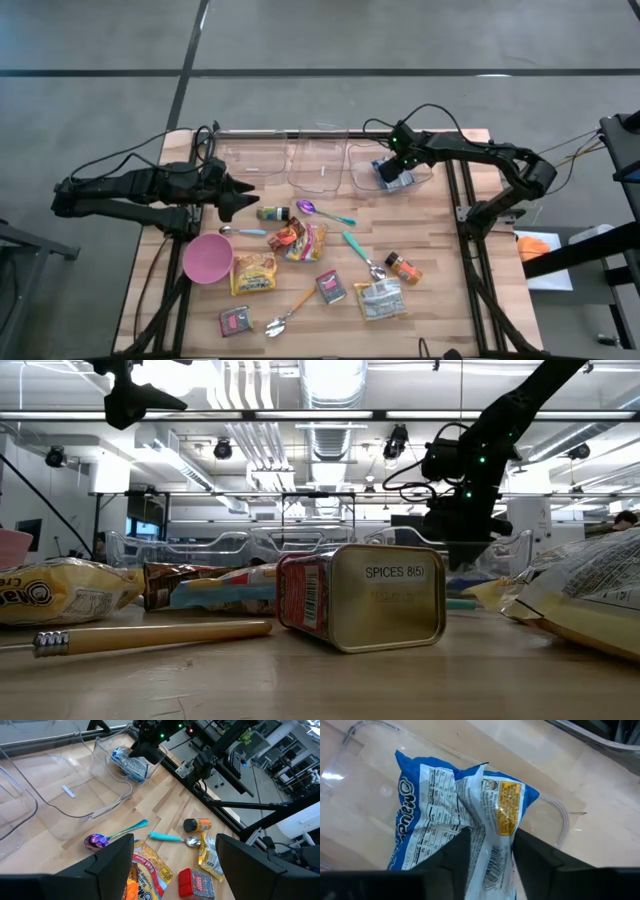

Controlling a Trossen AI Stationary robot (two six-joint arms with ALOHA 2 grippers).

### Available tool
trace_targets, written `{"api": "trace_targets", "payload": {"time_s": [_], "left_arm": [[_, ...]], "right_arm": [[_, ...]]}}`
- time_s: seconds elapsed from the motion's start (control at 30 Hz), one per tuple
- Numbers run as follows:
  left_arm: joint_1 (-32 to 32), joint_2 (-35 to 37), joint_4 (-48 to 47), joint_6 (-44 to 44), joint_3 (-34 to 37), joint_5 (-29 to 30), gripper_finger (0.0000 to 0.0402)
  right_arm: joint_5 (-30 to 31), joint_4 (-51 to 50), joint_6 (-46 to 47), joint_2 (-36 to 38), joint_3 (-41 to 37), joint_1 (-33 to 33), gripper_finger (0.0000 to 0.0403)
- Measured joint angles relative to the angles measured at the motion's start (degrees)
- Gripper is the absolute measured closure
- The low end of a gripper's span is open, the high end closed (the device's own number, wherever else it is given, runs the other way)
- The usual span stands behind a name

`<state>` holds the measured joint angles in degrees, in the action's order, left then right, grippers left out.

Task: Pick & Place Food Item
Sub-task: Put the blue noodle pack into the right transparent bin, then put the light yellow noodle pack into the right transparent bin

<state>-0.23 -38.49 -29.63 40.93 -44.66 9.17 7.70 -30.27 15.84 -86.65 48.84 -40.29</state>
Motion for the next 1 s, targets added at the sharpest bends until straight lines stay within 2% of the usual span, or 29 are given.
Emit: {"api": "trace_targets", "payload": {"time_s": [0.13,0.27,0.7,0.83,1.0], "left_arm": [[0.0,0.0,0.0,0.0,0.0,0.0,0.0112],[0.0,0.0,0.0,0.7,0.0,0.0,0.0112],[0.0,-0.4,0.4,1.5,0.0,-2.2,0.0112],[0.0,-2.8,0.9,0.3,0.0,-5.7,0.0112],[-0.1,-7.7,1.2,-1.7,0.0,-7.2,0.0112]], "right_arm": [[0.0,-1.0,0.7,0.0,0.0,0.0,0.0214],[0.0,-1.3,1.7,0.5,0.0,0.0,0.0195],[1.1,-5.5,1.1,10.8,1.4,1.1,0.0191],[-1.7,-5.1,-4.8,15.4,1.5,4.7,0.0191],[-1.9,-5.5,-6.3,20.9,1.5,10.1,0.0191]]}}
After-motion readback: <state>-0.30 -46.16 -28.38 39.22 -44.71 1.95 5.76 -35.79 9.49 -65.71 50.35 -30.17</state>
